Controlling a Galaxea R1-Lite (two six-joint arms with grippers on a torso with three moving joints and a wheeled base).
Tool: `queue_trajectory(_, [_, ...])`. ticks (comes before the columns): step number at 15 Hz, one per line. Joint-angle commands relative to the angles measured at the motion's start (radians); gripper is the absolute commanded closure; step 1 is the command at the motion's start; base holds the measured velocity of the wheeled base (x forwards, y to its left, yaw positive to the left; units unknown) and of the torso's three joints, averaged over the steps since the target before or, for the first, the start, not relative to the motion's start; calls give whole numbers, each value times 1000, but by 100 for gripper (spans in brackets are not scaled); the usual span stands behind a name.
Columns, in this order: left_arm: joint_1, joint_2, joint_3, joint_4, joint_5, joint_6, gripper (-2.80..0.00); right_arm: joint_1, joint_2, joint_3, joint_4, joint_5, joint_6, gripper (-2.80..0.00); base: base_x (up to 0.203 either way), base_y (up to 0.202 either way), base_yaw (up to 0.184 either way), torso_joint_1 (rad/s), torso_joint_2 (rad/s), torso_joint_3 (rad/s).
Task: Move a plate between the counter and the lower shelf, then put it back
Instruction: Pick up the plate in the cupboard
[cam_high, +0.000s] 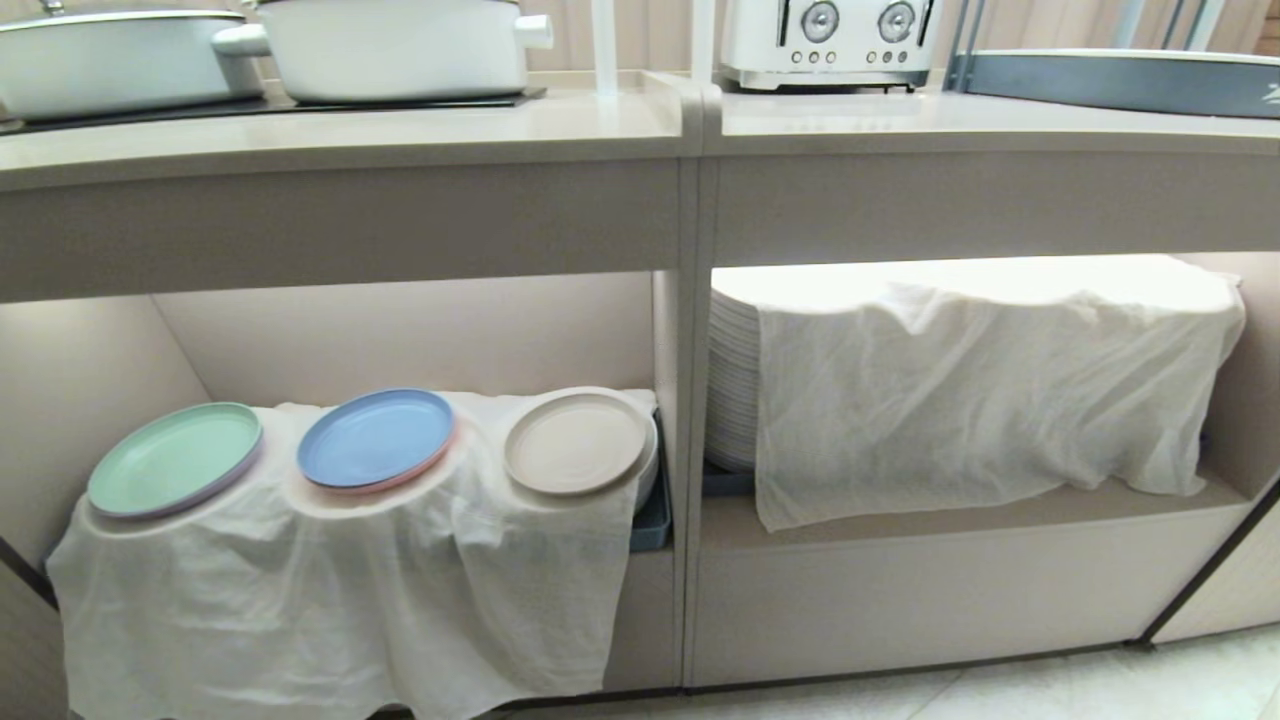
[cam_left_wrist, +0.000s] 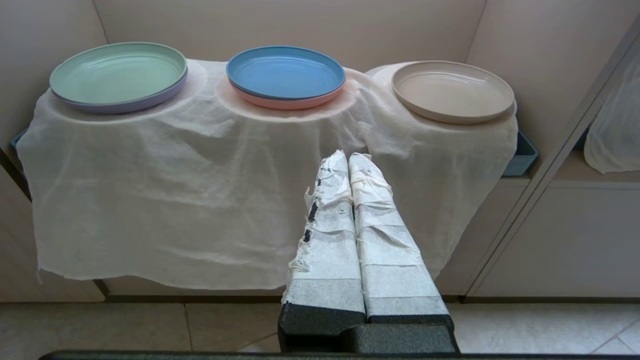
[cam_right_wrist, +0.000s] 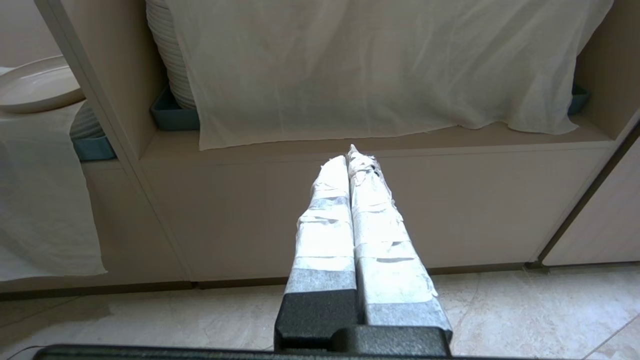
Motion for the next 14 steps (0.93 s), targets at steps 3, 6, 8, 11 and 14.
queue_trajectory(3, [1,0,0,-1,-4,-1,0,0,0,0,0,0,0,0,0,0,0,0,0,0])
queue_trajectory(6, [1,0,0,-1,-6,0,0,0,0,0,0,0,0,0,0,0,0,0,0,0])
queue_trajectory(8, [-1,0,0,1,-7,15,0,0,0,0,0,0,0,0,0,0,0,0,0,0])
queue_trajectory(11, [-1,0,0,-25,-31,103,0,0,0,0,0,0,0,0,0,0,0,0,0,0])
queue_trajectory(14, [-1,0,-48,-47,-125,115,0,0,0,0,0,0,0,0,0,0,0,0,0,0])
